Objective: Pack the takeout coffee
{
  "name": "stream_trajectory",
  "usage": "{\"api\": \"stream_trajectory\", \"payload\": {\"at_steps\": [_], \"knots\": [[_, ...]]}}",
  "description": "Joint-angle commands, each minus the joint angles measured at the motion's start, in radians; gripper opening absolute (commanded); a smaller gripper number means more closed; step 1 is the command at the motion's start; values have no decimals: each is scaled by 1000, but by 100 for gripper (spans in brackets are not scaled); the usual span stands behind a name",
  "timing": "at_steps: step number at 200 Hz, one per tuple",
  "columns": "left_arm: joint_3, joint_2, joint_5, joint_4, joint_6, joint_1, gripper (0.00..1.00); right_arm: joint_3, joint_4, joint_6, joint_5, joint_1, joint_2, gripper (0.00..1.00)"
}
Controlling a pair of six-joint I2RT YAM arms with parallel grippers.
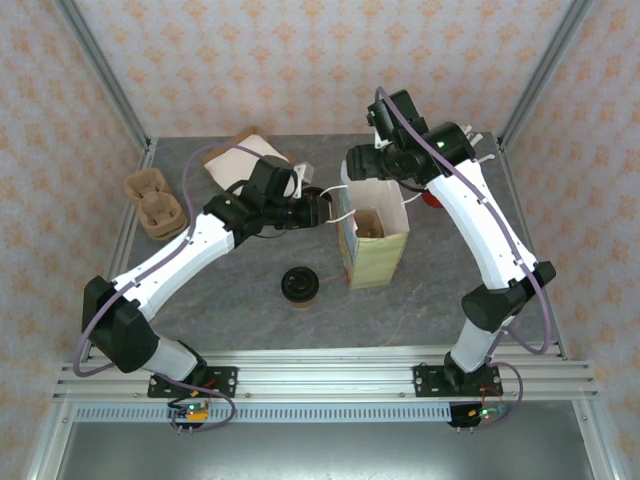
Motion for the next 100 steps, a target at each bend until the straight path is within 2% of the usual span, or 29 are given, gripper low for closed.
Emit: {"api": "stream_trajectory", "payload": {"at_steps": [1, 23, 53, 70, 100], "knots": [[21, -83, -73, -68, 35, -8, 41, -26, 37, -48, -61, 7, -55, 78], [47, -139, -129, -120, 104, -7, 57, -103, 90, -101, -50, 70, -127, 78], [60, -228, -226, -199, 158, 21, 66, -160, 107, -182, -28, 192, -204, 79], [32, -294, -250, -220, 163, 83, 69, -201, 119, -228, -50, 264, -234, 80], [-6, -381, -259, -281, 163, 261, 72, -234, 71, -278, -70, 382, -186, 80]]}}
